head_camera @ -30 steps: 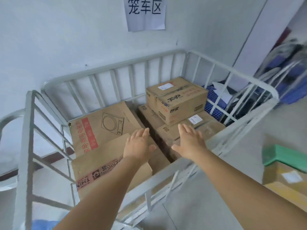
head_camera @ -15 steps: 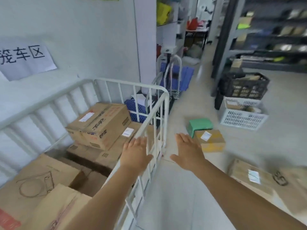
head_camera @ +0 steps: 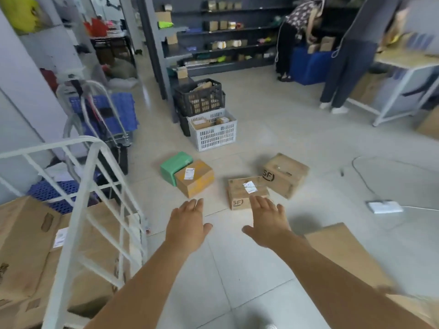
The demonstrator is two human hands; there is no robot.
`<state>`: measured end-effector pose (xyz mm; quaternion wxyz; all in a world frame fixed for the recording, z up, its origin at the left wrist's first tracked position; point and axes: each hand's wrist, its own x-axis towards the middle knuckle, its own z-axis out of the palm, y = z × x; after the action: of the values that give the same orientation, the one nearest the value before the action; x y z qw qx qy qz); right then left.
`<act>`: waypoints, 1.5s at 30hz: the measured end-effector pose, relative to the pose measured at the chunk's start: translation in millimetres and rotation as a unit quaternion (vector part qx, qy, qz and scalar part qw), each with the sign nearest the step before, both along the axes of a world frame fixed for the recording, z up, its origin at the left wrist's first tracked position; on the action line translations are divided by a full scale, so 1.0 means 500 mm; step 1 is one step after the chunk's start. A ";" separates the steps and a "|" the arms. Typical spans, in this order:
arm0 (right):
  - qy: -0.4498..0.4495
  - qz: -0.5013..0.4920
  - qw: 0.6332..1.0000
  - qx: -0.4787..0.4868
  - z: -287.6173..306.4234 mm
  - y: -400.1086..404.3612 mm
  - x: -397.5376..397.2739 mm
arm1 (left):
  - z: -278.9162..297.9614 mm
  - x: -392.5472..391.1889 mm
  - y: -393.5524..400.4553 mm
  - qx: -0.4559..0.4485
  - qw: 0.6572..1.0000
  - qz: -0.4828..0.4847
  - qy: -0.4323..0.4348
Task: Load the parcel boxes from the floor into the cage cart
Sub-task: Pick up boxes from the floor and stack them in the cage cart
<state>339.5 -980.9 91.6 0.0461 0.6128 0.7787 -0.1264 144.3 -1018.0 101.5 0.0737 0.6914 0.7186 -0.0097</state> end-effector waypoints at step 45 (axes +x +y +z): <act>0.094 -0.632 0.757 -0.137 -0.368 0.019 0.920 | -0.347 1.051 0.511 -0.228 0.860 -0.450 0.073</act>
<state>799.7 -971.5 -92.4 -0.0342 0.9376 0.1892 -0.2896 669.8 -762.6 -72.2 0.1643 0.9009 0.3099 -0.2558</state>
